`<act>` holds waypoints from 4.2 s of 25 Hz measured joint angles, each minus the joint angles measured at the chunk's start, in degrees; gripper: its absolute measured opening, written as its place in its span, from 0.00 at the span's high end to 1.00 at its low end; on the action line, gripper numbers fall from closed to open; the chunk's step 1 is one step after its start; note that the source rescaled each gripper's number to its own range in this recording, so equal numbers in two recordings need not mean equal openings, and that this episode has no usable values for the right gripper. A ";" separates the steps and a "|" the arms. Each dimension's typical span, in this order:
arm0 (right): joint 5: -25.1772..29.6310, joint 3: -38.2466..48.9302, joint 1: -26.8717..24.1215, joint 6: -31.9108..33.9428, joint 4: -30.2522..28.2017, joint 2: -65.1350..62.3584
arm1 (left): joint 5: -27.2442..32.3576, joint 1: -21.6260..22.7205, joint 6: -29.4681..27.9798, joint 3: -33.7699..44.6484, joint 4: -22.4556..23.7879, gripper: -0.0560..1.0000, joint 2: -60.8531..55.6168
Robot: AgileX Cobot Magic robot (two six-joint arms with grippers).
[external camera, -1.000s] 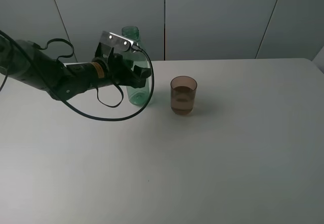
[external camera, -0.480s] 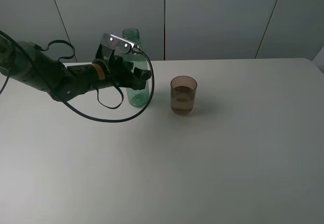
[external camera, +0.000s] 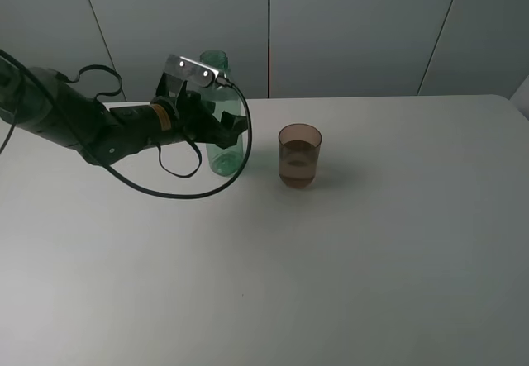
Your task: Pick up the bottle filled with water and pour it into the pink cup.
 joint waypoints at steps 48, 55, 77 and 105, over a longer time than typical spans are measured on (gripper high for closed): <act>0.00 0.00 0.00 0.00 0.00 0.00 | 94.51 -8.22 -10.27 14.81 -5.92 0.00 -80.74; 0.00 0.00 0.00 0.00 0.00 0.00 | 96.52 2.21 -5.52 23.28 -12.03 0.00 -94.67; 0.00 0.00 0.00 -0.10 0.24 0.00 | 99.97 26.68 12.36 27.39 -15.57 0.00 -120.34; 0.00 0.00 0.00 -0.10 0.24 0.00 | 99.97 26.68 13.72 27.39 -19.09 0.00 -120.34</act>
